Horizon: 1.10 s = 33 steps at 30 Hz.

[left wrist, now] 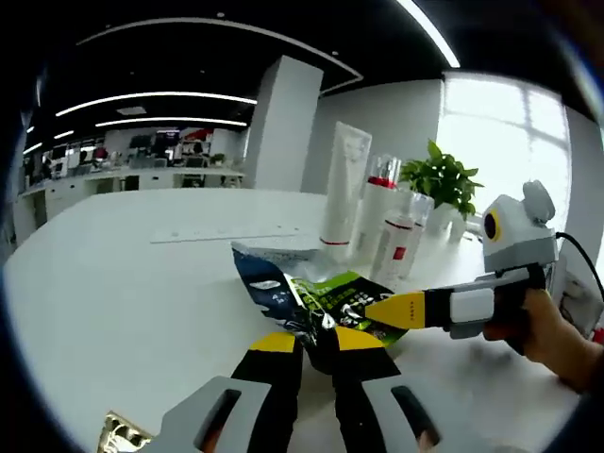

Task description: Arrange the skincare products in the storage area until every visible bottle or jar stands upright without overlapping.

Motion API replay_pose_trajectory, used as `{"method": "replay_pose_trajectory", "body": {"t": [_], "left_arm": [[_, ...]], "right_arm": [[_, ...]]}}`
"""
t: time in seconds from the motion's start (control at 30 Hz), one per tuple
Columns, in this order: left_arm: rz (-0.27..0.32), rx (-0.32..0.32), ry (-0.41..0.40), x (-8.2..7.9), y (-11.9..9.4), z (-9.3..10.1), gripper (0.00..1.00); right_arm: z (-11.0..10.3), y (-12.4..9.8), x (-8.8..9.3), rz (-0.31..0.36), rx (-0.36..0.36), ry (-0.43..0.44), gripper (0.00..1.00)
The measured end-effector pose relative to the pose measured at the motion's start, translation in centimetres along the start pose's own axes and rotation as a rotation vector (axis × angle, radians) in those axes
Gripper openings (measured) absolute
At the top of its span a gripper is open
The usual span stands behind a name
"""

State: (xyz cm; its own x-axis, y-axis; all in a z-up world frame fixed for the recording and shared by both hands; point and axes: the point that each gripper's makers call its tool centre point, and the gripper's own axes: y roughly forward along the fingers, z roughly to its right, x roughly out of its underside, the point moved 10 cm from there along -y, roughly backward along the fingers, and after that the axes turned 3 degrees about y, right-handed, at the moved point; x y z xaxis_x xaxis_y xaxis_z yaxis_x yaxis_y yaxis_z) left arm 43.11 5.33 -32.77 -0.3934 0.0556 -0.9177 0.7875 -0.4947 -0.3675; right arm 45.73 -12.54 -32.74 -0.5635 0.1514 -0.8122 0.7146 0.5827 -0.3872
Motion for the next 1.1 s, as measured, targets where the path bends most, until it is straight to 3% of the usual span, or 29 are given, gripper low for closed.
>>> {"method": "replay_pose_trajectory", "body": {"t": [0.33,0.47,0.73,0.93,0.97,1.0,1.1], "left_arm": [[0.009,-0.038,0.046,0.0,-0.9,-1.5,0.13],[0.014,-0.027,0.009,0.0,-1.2,-1.3,0.14],[0.049,-0.027,0.150,-1.1,-0.4,0.0,0.15],[-0.073,-0.077,0.270,0.0,1.2,0.3,0.11],[-0.084,-0.061,0.269,0.1,1.3,0.4,0.10],[-0.080,-0.029,0.201,0.1,1.6,0.5,0.10],[-0.083,-0.004,0.099,0.0,1.4,0.1,0.04]], "right_arm": [[0.3,0.3,-0.4,0.032,-0.024,-0.008,0.01],[0.3,0.3,-0.4,0.020,-0.025,-0.003,0.01],[0.3,0.3,-0.6,0.013,-0.032,-0.061,0.01],[0.3,0.2,-0.7,0.017,-0.028,-0.130,0.02],[0.2,0.2,-0.7,0.018,-0.028,-0.135,0.03],[0.1,0.1,-0.7,0.018,-0.021,-0.148,0.03],[0.1,0.0,-0.7,0.016,0.016,-0.218,0.04]]}}
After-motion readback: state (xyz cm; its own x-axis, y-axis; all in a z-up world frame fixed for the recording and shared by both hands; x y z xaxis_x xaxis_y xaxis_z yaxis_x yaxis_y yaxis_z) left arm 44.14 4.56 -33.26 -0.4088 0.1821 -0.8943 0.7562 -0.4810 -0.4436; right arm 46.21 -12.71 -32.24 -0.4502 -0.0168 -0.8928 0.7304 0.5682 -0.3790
